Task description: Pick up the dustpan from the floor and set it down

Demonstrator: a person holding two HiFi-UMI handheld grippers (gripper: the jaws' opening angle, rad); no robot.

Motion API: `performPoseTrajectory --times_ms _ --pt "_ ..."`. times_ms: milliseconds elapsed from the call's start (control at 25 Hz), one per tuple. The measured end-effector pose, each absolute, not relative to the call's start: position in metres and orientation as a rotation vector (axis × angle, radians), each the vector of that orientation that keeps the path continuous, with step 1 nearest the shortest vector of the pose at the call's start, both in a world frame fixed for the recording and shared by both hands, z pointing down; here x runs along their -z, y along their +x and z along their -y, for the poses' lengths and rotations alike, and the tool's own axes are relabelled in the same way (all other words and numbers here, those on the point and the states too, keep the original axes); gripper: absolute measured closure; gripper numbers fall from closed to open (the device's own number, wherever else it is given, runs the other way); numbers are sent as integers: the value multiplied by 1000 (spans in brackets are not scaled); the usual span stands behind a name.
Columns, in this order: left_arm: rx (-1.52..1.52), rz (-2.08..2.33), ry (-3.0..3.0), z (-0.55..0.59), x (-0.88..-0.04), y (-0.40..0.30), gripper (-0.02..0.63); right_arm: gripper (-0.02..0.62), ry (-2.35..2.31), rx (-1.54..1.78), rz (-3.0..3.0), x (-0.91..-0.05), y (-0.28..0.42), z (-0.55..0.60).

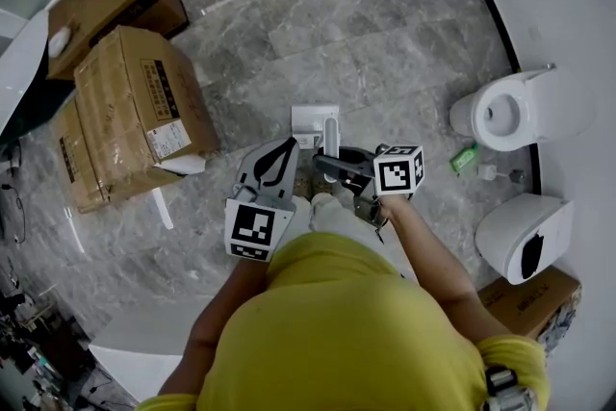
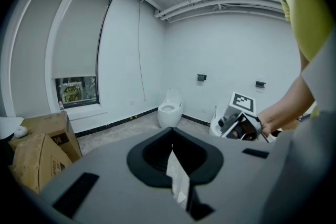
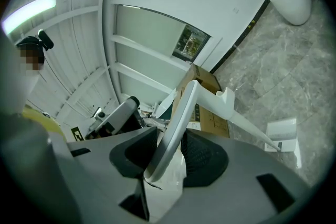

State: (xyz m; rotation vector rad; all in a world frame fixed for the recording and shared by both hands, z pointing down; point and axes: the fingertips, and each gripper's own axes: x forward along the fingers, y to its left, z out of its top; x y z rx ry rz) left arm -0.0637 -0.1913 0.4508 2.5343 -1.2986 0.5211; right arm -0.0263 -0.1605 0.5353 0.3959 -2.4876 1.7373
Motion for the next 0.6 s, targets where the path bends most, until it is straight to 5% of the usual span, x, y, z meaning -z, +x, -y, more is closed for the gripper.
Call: performPoseTrajectory --times_ms 600 --pt "-486 1290 2589 172 -436 -53 604 425 309 -1662 2637 -440 -21 137"
